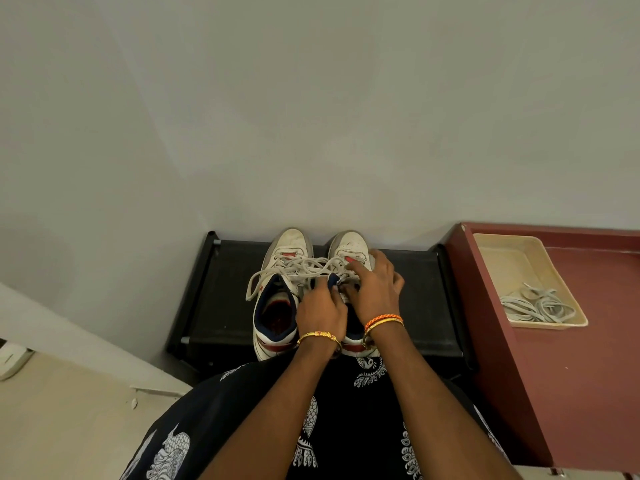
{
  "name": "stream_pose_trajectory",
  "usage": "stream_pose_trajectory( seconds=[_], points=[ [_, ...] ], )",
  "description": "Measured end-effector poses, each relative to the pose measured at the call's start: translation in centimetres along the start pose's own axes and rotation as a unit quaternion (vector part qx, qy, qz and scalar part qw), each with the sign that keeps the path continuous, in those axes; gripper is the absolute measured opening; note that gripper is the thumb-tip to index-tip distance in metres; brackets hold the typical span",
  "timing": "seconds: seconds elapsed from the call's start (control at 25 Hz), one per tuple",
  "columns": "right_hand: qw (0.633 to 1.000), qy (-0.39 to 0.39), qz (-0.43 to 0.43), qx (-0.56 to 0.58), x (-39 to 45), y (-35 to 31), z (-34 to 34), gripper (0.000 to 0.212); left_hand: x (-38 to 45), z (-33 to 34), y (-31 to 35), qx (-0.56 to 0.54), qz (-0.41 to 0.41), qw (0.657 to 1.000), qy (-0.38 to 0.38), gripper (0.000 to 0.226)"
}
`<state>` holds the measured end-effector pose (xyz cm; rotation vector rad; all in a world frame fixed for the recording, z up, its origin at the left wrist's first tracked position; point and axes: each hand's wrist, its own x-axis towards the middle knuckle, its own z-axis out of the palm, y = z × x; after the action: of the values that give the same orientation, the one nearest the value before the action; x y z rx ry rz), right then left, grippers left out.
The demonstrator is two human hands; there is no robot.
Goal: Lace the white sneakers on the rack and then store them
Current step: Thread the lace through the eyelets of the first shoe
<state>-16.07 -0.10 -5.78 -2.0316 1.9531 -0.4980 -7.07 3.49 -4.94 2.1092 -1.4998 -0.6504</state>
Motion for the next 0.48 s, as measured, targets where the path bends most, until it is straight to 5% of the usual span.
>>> stream_pose_trajectory(
  seconds=[0.12, 0.28, 0.48],
  points=[
    [1.000, 0.006, -0.018, -0.001, 0.33, 0.00, 0.15, 0.028, 0.27, 0.09, 0.26, -0.016, -0.030, 0.999, 0.020, 0.030],
    [0.997, 0.004, 0.066, 0.044, 0.79, 0.33, 0.14, 0.024, 0.12, 0.15, 0.66, -0.020, -0.059, 0.997, 0.037, 0.026],
    [1.000, -0.021, 0.018, -0.013, 0.66, 0.00, -0.09, 0.027, -0.05, 0.33, 0.51, 0.001, -0.051, 0.998, 0.037, 0.027]
  ],
)
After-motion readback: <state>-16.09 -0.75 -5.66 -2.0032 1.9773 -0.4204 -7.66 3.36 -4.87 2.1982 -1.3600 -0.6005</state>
